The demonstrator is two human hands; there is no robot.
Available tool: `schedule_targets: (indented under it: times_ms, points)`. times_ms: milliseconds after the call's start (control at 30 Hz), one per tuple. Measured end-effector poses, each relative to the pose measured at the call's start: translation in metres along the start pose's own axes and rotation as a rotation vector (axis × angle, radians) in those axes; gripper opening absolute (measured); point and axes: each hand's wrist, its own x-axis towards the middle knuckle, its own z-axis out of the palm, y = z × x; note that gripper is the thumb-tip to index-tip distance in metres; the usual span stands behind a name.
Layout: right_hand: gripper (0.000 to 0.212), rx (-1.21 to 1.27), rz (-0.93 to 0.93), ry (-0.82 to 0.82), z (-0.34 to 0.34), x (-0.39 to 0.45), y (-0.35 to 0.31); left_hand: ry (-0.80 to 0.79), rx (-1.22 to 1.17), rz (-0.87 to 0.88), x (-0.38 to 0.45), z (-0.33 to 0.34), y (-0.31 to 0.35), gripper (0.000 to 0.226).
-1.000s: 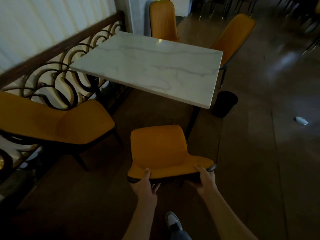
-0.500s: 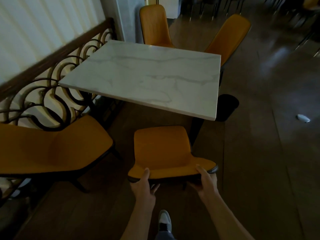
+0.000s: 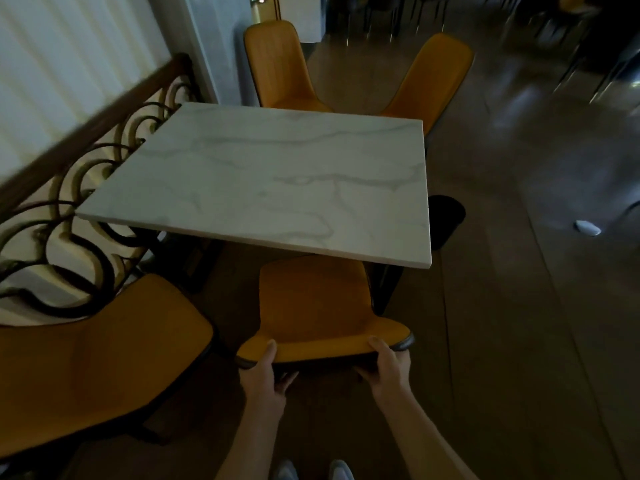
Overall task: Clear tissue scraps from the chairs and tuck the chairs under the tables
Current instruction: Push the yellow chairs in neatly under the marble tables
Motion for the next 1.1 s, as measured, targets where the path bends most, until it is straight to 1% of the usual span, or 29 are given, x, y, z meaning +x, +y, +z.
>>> schedule_targets:
  times_ms: [100,267,433,600,667,733,867,1000,1100]
  points:
    - [0.061,0.031,-0.001,0.025,0.022,0.010,-0.004,-0.040,0.011,0.002,0.018,0.013,0.019,0.074]
    - [0.053,0.081,-0.009,0.083,0.059,0.024,-0.013,-0.101,0.050,0.000,0.048,0.039,0.052,0.071]
    - [0.047,0.116,-0.049,0.112,0.093,0.037,-0.017,-0.121,0.112,-0.002,0.076,0.065,0.082,0.073]
    - [0.049,0.171,-0.060,0.144,0.121,0.051,-0.025,-0.158,0.144,-0.008,0.103,0.092,0.106,0.075]
    - [0.049,0.192,-0.058,0.144,0.130,0.057,-0.030,-0.149,0.159,-0.028,0.110,0.103,0.114,0.075]
    - [0.045,0.197,-0.063,0.141,0.137,0.062,-0.036,-0.164,0.169,-0.043,0.116,0.114,0.120,0.071]
    - [0.034,0.199,-0.079,0.166,0.149,0.072,-0.049,-0.184,0.181,-0.043,0.124,0.135,0.128,0.071]
    - [0.041,0.211,-0.074,0.186,0.161,0.080,-0.056,-0.202,0.202,-0.051,0.135,0.149,0.138,0.073]
    - [0.038,0.211,-0.074,0.188,0.166,0.080,-0.057,-0.194,0.222,-0.056,0.139,0.152,0.142,0.074]
